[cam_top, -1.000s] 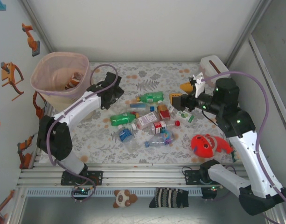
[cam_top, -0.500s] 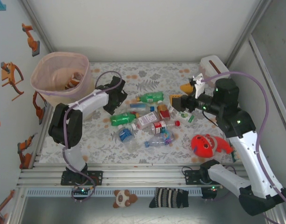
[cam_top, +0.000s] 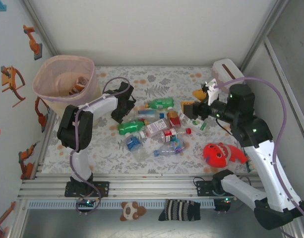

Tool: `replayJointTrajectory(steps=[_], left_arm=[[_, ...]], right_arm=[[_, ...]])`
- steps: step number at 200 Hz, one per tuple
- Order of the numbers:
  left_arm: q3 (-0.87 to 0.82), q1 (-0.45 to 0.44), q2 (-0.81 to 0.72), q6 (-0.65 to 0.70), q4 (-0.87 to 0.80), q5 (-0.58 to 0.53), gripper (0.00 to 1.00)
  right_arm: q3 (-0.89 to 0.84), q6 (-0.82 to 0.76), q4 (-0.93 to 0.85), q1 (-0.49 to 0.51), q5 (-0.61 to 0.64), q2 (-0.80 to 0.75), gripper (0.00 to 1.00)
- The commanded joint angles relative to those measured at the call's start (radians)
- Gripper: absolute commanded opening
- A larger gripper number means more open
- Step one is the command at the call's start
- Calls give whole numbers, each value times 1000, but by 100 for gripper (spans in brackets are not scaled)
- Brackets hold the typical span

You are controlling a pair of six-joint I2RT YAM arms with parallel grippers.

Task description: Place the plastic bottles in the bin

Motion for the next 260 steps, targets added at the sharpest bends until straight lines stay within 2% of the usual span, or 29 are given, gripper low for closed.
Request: replayJointTrajectory(steps=[1,79,163,181,226,260], left_arm=[[27,10,20,-6,-20,15,74],[31,12,17,0,-22,10,63],[76,-13,-118,83,-71,-87,61],[86,-21,-159,139,-57,-95,60],[41,-40,-308,354,111,-52,58],[-39,-42,-446,540,293,50,55]], right_arm=[[15,-19,-14,-1,17,-19,76],[10,-20,-22,-2,26,-37,76],[14,-13,-23,-1,30,-57,76],[14,-13,-22,-2,34,-60,76],[7,-13,-10,-1,30,-54,76],[11,-11,3,-1,29,-48,76]])
